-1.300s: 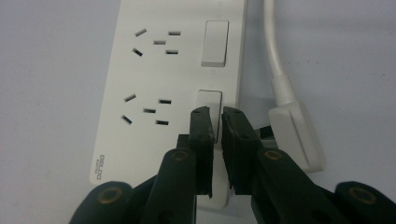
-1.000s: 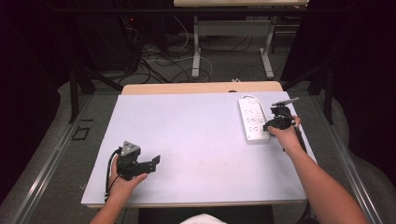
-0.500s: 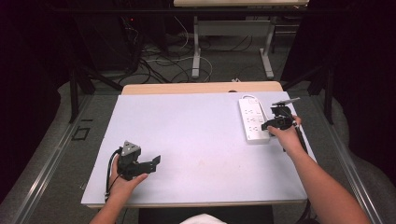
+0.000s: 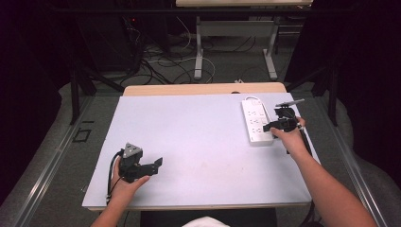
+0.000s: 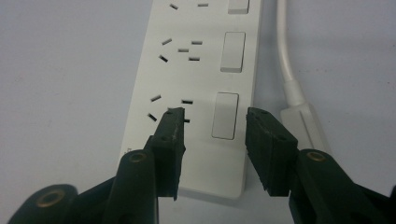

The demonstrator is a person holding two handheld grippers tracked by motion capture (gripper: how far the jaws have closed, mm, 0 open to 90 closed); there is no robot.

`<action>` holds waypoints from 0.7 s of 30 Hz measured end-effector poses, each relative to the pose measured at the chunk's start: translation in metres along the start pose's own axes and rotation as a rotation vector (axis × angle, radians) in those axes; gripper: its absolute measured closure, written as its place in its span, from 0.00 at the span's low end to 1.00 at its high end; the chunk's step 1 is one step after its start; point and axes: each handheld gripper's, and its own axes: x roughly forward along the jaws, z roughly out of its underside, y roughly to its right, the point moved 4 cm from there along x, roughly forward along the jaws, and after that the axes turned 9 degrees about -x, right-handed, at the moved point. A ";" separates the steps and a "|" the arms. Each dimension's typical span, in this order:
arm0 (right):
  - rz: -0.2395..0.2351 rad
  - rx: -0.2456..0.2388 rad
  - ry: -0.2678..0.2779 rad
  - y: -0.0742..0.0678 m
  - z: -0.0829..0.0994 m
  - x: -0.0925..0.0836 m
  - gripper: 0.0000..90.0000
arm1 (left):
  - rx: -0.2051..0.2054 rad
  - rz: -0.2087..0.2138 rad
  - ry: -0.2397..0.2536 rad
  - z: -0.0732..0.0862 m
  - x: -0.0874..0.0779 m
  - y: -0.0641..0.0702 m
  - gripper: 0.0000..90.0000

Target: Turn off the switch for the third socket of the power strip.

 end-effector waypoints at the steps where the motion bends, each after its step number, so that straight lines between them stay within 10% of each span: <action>1: -0.002 -0.001 0.002 0.000 0.000 0.000 0.63 | -0.006 0.000 0.005 0.000 0.000 0.000 0.16; 21: -0.015 -0.007 0.017 -0.005 0.001 -0.005 0.53 | -0.005 0.000 0.003 0.000 0.000 0.000 0.16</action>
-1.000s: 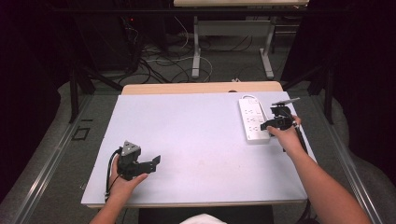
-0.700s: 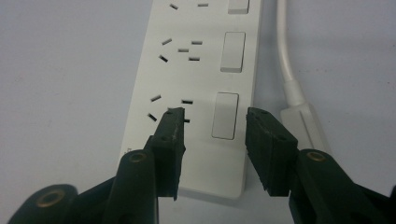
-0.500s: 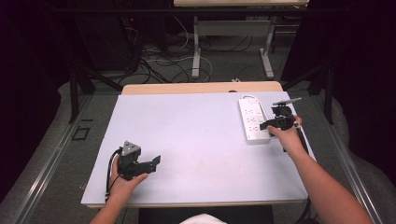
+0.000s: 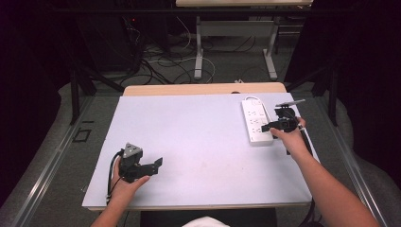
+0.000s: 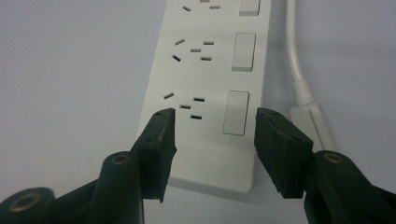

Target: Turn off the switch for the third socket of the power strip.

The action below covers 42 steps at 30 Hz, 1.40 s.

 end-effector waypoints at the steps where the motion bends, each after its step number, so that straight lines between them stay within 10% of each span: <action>1: -0.004 0.000 -0.003 0.000 0.000 -0.001 0.52 | 0.000 0.000 0.000 0.000 0.000 0.000 0.16; 42: -0.062 -0.107 0.037 -0.032 0.013 -0.011 0.23 | 0.000 -0.002 0.009 0.000 0.000 0.000 0.16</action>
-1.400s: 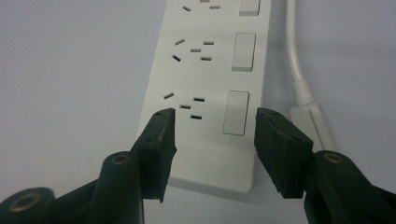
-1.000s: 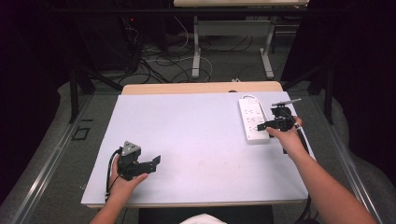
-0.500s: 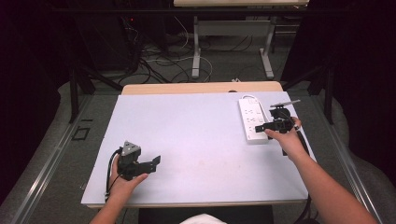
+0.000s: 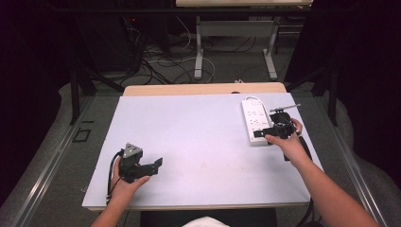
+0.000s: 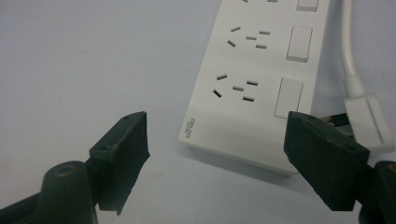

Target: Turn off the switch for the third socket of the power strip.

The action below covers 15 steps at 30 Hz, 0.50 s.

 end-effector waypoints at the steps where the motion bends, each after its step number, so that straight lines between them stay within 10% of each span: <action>1: 0.000 -0.009 0.000 -0.001 0.001 0.000 0.22 | 0.006 -0.002 0.000 0.000 0.000 0.000 0.16; 15: 0.007 -0.109 0.049 -0.018 0.002 -0.003 0.09 | -0.001 0.001 -0.009 0.000 -0.001 0.000 0.16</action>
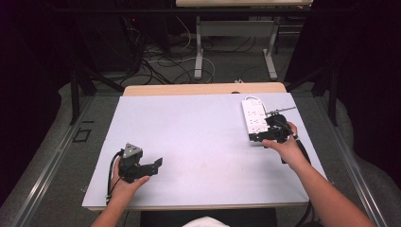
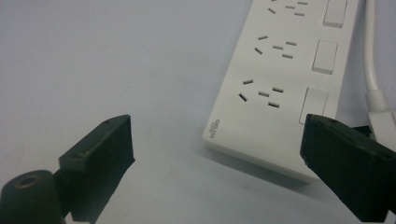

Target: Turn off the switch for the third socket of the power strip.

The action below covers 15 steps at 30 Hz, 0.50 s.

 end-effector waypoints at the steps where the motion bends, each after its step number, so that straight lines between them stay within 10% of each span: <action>1: 0.006 -0.003 0.002 -0.002 0.000 -0.001 0.07 | 0.000 0.000 0.000 0.000 0.000 0.000 0.16; 15: -0.017 -0.058 -0.002 -0.020 0.008 0.002 0.00 | 0.000 -0.001 0.009 0.000 0.000 0.000 0.16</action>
